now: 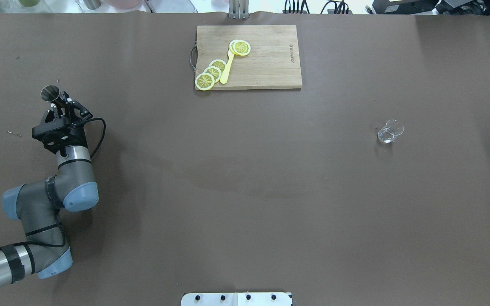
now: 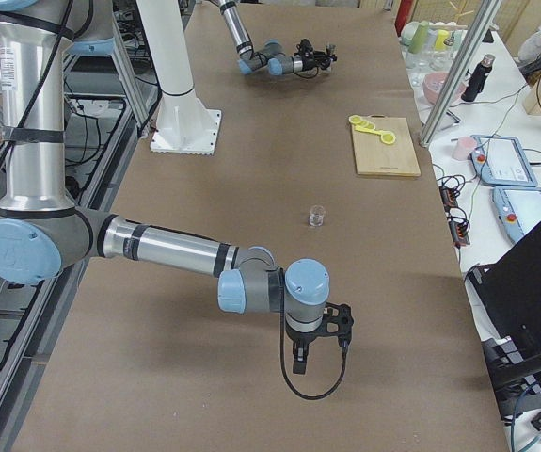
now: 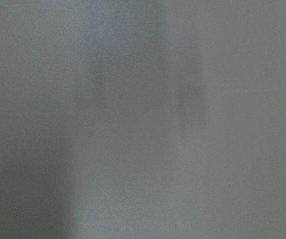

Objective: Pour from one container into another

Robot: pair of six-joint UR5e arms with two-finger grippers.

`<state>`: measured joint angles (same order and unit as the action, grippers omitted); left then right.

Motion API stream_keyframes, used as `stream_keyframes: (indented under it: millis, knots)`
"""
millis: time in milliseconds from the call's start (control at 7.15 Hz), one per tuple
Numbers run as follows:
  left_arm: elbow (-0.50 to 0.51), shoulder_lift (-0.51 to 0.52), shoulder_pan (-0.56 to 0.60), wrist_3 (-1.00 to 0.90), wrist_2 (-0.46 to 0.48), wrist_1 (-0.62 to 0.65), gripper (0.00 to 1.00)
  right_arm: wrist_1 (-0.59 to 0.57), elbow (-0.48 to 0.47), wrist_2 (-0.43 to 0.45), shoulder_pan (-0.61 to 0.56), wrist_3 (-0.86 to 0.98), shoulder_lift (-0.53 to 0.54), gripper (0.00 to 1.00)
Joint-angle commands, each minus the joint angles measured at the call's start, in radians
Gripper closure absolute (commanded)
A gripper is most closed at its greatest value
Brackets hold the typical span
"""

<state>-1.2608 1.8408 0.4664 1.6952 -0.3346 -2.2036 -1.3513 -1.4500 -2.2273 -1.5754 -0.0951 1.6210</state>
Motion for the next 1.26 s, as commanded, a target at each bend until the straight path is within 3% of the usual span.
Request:
stream_keyframes:
  millis: [0,700,1120]
  knots:
    - [-0.018,-0.003,-0.002,0.001,0.006,0.03,0.87,0.001,0.0,0.0,0.0,0.0,0.0,0.0]
    - [-0.02,-0.003,-0.002,0.027,0.008,0.031,0.81,0.001,0.003,0.0,0.0,0.0,0.0,0.0]
    - [-0.02,-0.003,-0.003,0.027,0.008,0.031,0.65,0.001,0.002,0.0,0.0,0.0,0.0,0.0]
